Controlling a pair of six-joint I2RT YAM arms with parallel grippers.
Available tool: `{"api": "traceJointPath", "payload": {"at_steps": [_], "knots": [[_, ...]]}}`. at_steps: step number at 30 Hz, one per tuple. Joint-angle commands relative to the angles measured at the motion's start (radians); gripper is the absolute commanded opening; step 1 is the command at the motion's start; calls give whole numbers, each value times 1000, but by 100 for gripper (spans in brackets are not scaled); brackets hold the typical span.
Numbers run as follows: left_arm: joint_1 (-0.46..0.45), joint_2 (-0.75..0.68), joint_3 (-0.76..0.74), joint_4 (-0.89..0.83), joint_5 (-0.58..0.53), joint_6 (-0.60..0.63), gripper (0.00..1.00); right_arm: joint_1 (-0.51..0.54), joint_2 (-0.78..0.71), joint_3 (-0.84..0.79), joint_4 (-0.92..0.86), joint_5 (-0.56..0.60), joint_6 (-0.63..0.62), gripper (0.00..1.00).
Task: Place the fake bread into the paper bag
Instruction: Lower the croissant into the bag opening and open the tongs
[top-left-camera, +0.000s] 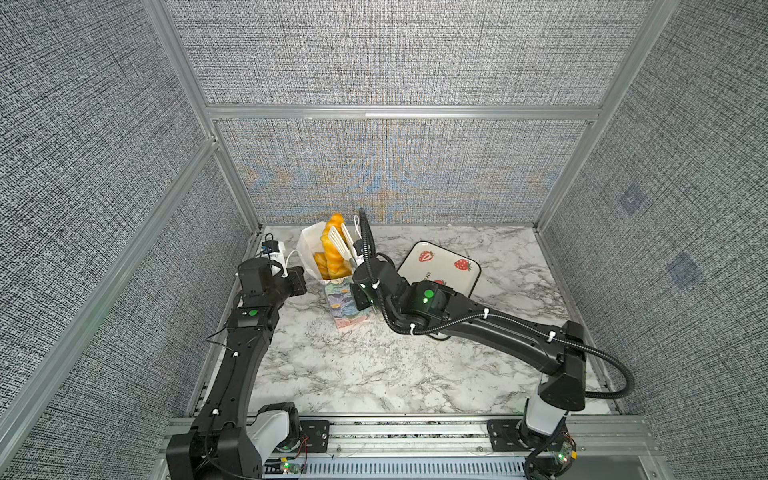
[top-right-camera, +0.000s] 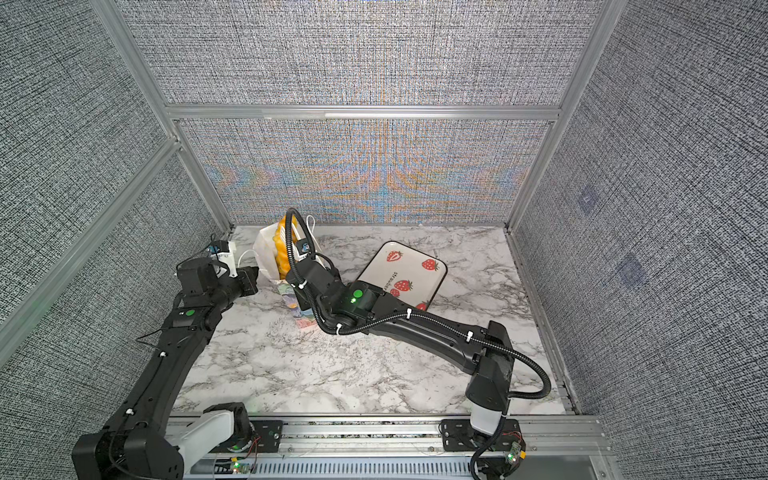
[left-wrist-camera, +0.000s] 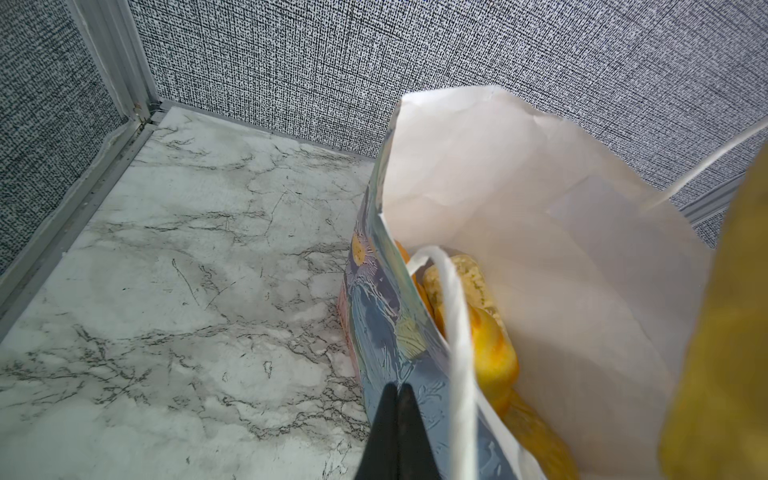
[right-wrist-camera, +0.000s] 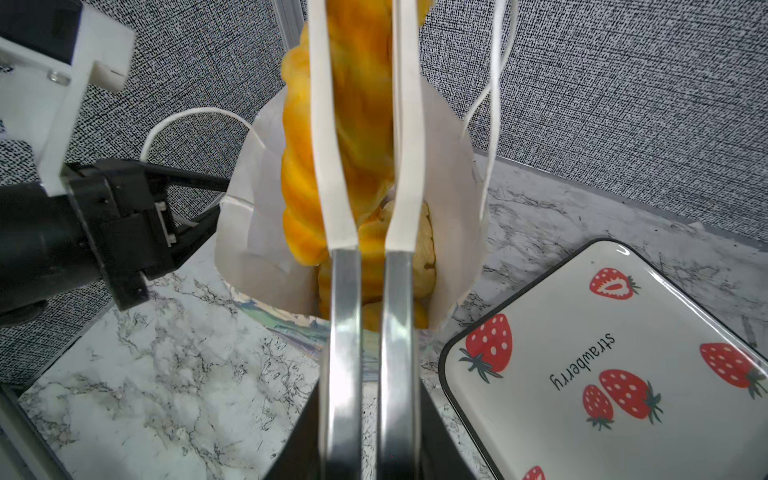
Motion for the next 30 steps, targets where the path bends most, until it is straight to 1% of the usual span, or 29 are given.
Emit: {"api": "traceJointPath", "payload": {"at_steps": [1, 8, 16, 25, 30], "knots": [[2, 2, -4, 15, 3, 2, 0, -11, -6, 5, -7, 15, 40, 26], [0, 4, -3, 17, 5, 1, 0, -32, -6, -7, -27, -10, 70, 28], [2, 6, -4, 17, 5, 1, 0, -42, 1, -7, -39, -24, 80, 35], [2, 5, -4, 16, 3, 1, 0, -43, 7, -9, -37, -38, 84, 37], [2, 6, -4, 15, 4, 1, 0, -44, 8, -15, -39, -39, 87, 43]]}}
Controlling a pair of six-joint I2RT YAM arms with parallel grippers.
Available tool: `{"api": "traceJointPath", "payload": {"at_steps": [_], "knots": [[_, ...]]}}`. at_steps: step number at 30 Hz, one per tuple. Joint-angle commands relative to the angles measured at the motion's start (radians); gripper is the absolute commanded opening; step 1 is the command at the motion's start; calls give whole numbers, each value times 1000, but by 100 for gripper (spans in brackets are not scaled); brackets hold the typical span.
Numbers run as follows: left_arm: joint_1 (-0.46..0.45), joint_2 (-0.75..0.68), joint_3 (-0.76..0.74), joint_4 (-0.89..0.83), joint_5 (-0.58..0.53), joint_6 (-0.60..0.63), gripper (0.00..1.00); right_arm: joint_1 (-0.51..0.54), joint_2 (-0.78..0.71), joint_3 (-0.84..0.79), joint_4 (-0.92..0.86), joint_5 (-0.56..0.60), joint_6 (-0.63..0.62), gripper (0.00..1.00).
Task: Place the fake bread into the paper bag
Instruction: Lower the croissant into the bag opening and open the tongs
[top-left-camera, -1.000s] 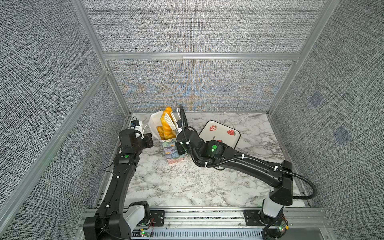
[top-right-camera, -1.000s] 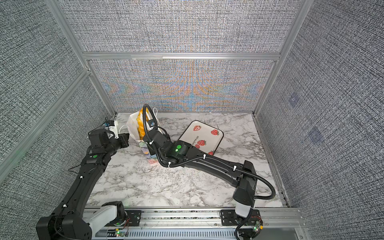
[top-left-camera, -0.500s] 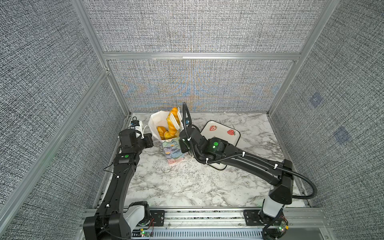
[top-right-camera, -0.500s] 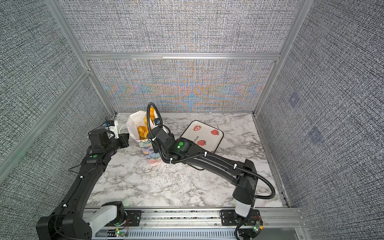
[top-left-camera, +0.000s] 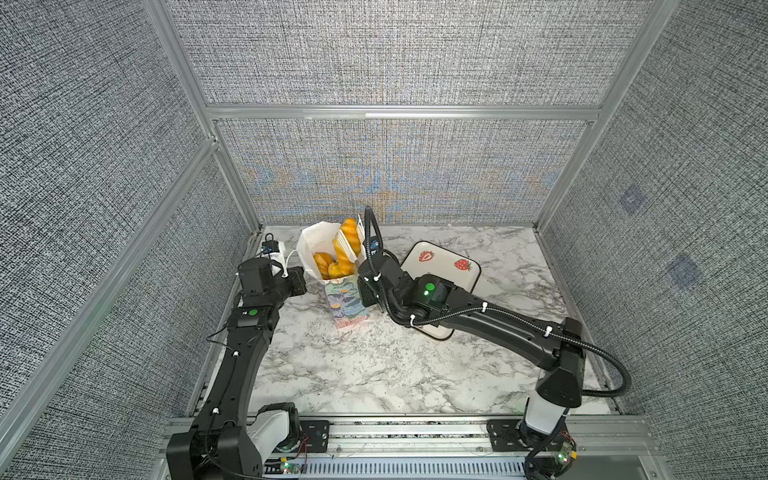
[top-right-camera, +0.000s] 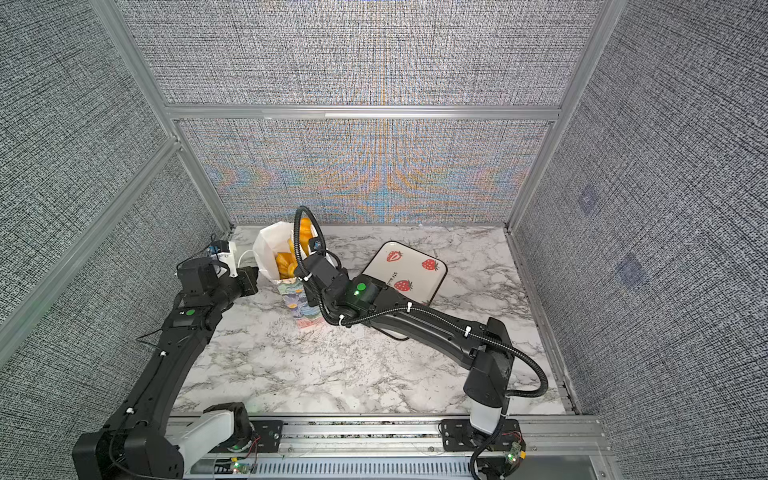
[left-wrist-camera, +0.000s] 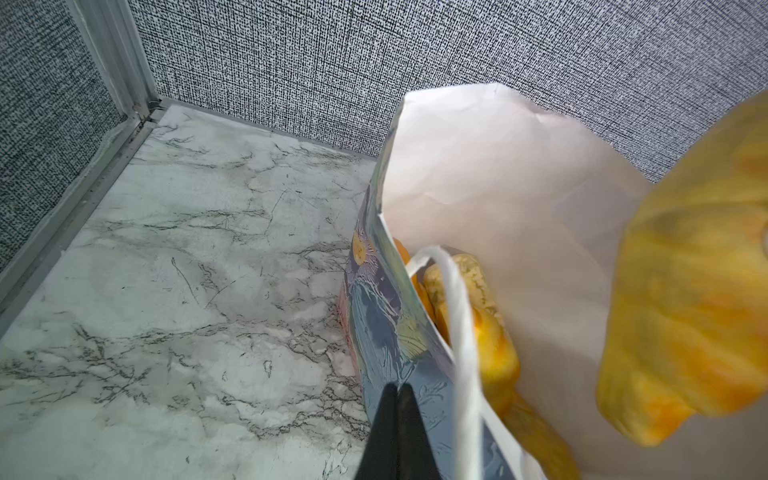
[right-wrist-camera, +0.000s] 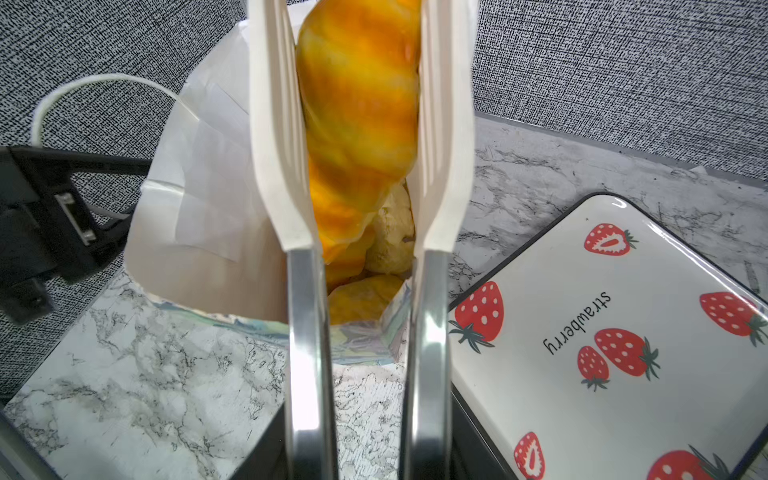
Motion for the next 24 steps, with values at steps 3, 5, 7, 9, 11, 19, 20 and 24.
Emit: {"api": "traceJointPath", "payload": {"at_steps": [3, 5, 7, 9, 11, 19, 20, 24], "knots": [[1, 2, -3, 15, 3, 2, 0, -1, -5, -1, 22, 8, 15, 46], [2, 2, -5, 15, 5, 1, 0, -1, -5, -1, 24, 4, 13, 48], [2, 2, -5, 16, 5, 2, 0, -1, -7, -1, 25, 2, 13, 49], [1, 2, -5, 15, 5, 1, 0, -1, -7, -1, 26, 2, 13, 50], [2, 1, -4, 16, 5, 2, 0, -1, -10, -2, 26, 0, 12, 51], [2, 1, -5, 17, 5, 1, 0, 2, -18, -6, 37, -1, 3, 53], [1, 1, -5, 17, 7, 2, 0, 3, -23, -10, 47, -1, -3, 53], [1, 3, -5, 19, 10, 2, 0, 8, -38, -15, 70, -3, -27, 52]]}}
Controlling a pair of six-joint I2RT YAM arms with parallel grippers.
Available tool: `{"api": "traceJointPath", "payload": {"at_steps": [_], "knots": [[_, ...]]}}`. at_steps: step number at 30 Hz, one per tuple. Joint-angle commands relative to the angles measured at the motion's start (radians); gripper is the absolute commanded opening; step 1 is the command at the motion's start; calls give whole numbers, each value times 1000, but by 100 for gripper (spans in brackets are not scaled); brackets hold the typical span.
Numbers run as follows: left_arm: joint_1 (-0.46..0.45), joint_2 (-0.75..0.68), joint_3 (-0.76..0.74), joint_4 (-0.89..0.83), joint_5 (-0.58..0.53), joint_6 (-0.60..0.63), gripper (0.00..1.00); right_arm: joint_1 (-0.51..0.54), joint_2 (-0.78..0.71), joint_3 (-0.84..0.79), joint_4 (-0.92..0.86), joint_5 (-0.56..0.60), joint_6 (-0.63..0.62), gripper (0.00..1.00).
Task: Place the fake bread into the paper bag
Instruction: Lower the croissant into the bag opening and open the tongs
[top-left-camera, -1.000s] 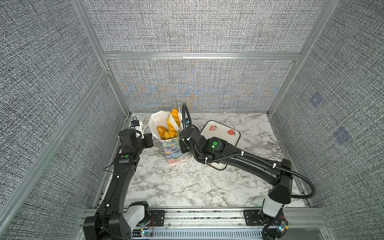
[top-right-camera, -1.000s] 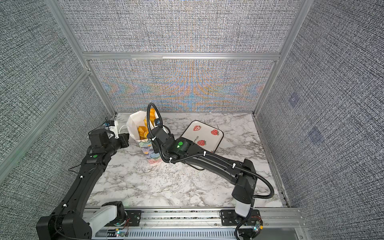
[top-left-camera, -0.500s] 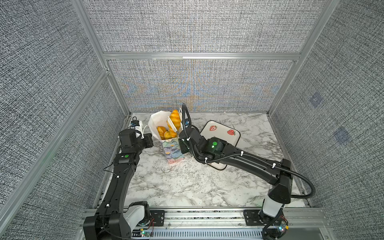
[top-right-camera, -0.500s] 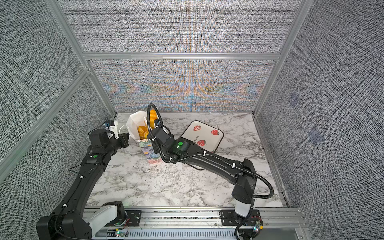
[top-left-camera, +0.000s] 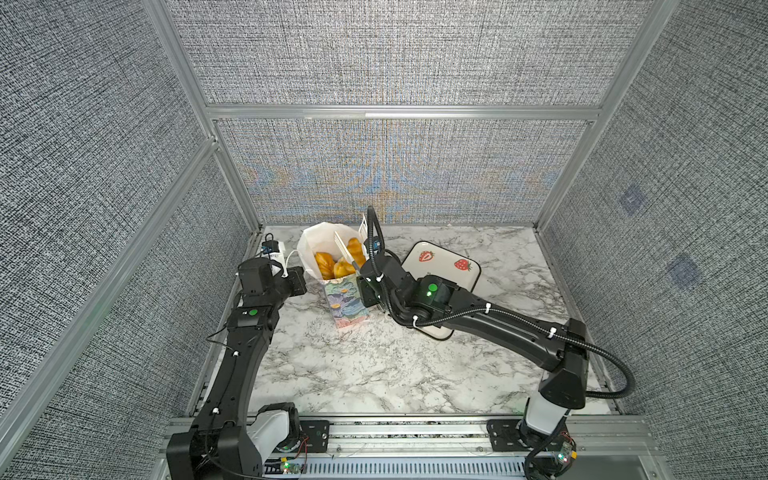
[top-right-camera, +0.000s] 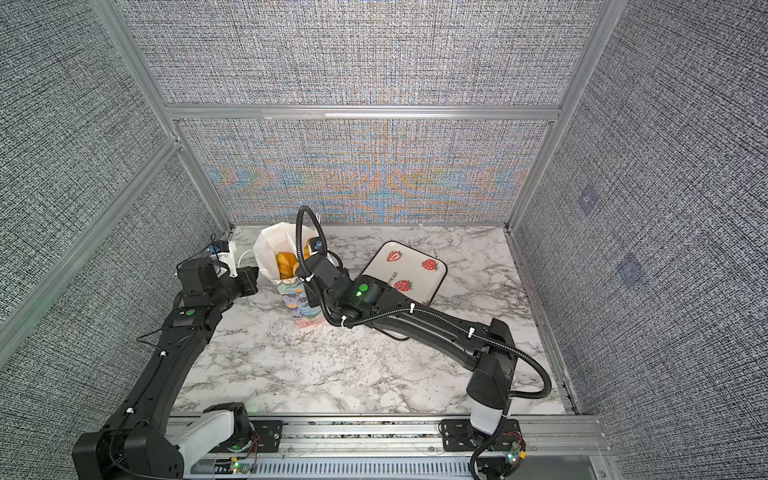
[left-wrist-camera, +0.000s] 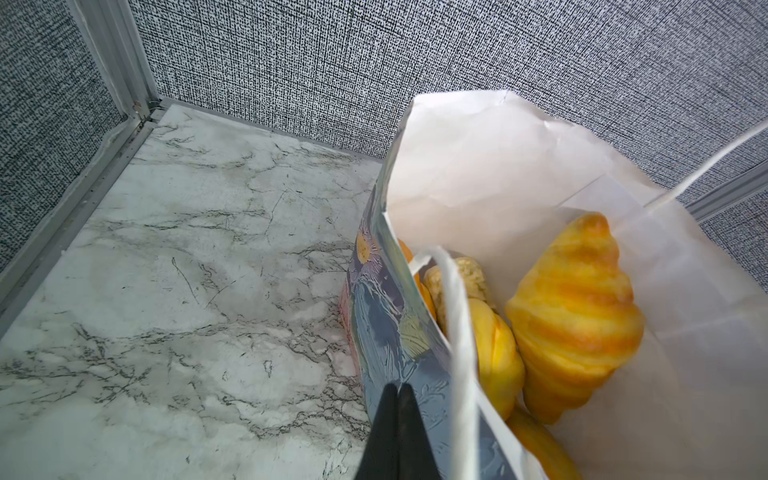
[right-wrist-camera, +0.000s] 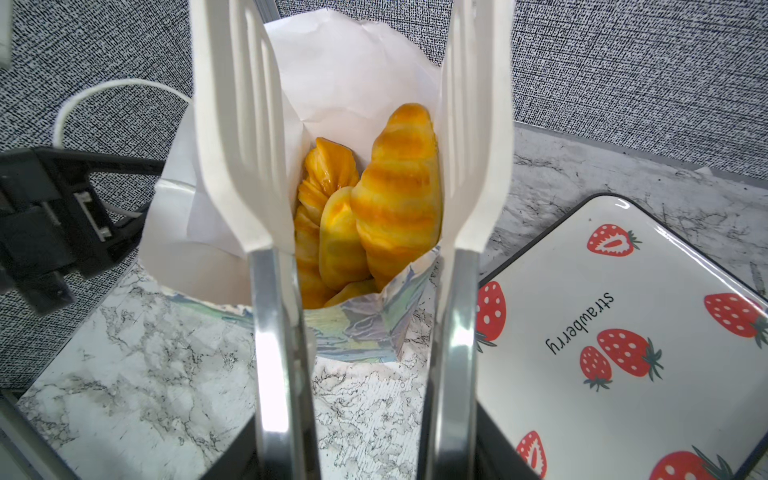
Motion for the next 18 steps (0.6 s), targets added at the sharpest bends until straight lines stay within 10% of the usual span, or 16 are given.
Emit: {"api": "traceJointPath", "payload": {"at_steps": [1, 18], "knots": [[1, 1, -4, 19, 10, 1, 0, 2, -14, 0, 56, 6, -25, 52], [1, -3, -6, 47, 86, 8, 9, -3, -107, -21, 87, 93, -118, 50]]}}
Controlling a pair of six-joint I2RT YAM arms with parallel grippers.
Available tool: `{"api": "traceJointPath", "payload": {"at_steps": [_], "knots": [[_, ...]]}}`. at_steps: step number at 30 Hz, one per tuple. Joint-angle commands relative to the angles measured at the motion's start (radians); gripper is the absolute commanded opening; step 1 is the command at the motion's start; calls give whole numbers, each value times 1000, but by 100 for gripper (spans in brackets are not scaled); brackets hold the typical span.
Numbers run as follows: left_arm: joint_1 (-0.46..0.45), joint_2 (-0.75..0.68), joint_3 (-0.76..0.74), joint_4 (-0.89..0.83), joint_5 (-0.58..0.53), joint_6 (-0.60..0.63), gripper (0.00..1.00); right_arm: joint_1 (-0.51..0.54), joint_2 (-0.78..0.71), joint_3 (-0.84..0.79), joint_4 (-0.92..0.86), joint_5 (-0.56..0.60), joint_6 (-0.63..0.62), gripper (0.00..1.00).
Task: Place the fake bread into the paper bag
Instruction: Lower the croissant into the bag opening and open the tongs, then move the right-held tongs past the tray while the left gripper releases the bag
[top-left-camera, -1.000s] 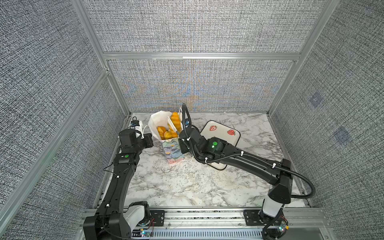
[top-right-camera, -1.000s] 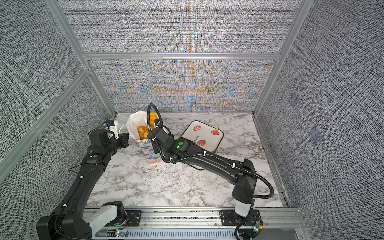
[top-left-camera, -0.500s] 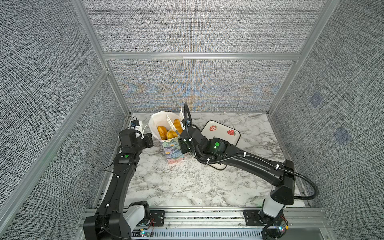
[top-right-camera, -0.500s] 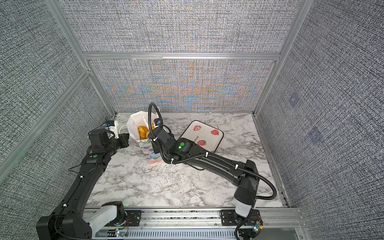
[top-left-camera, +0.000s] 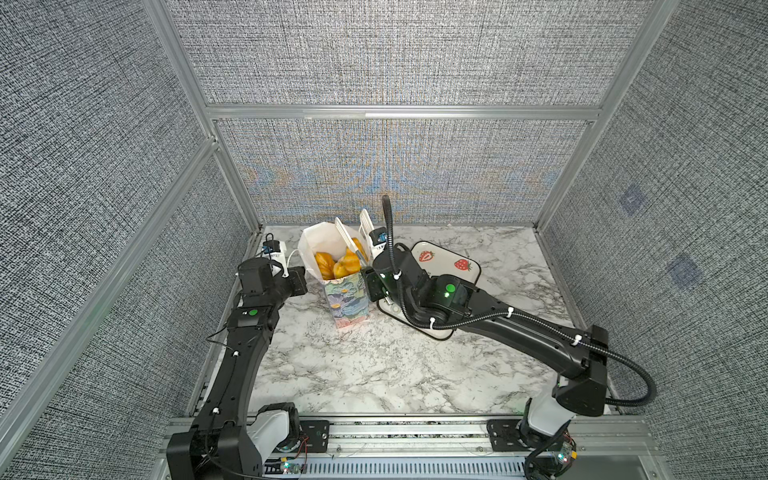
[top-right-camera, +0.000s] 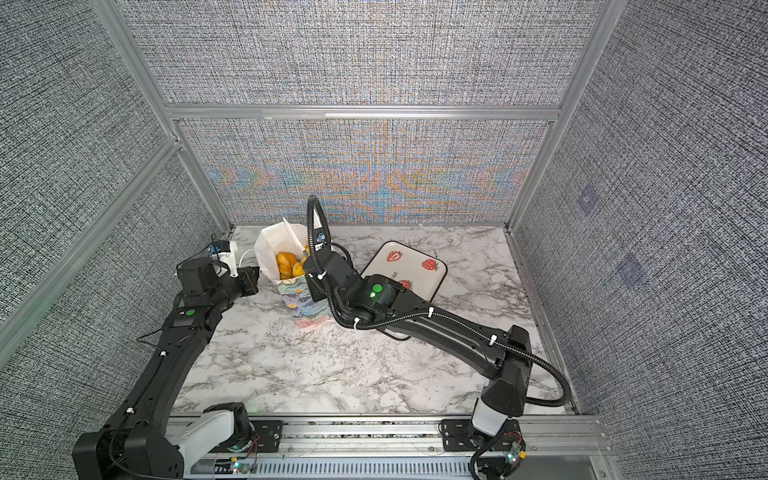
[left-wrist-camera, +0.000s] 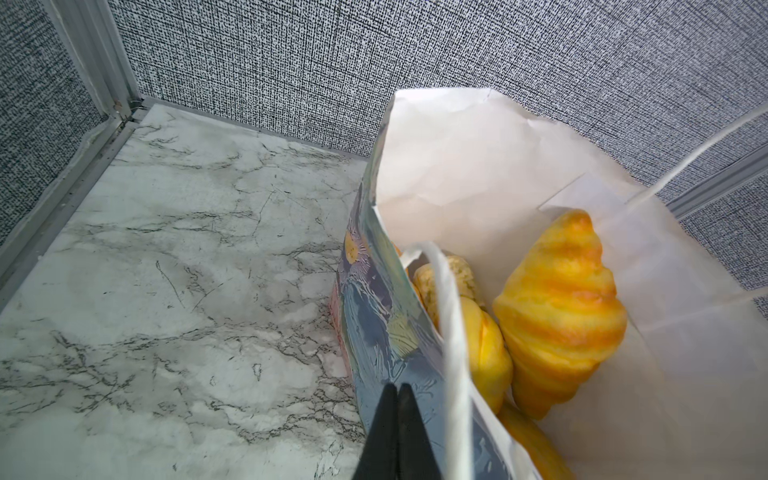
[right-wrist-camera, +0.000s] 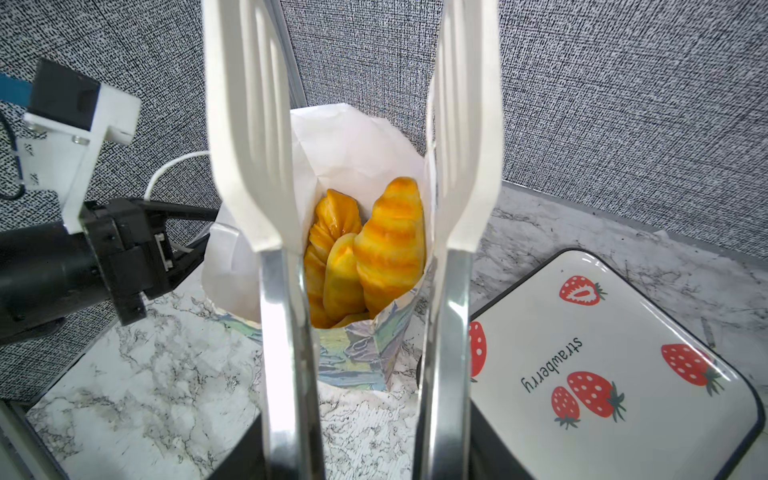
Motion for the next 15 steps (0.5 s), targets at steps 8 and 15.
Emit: {"api": "traceJointPath", "payload": {"at_steps": [8, 15], "knots": [[0, -19, -9, 63, 84, -2, 36, -43, -90, -75, 42, 60, -10, 49], [0, -34, -7, 81, 119, -15, 66, -78, -158, -142, 34, 82, -1, 49]]}}
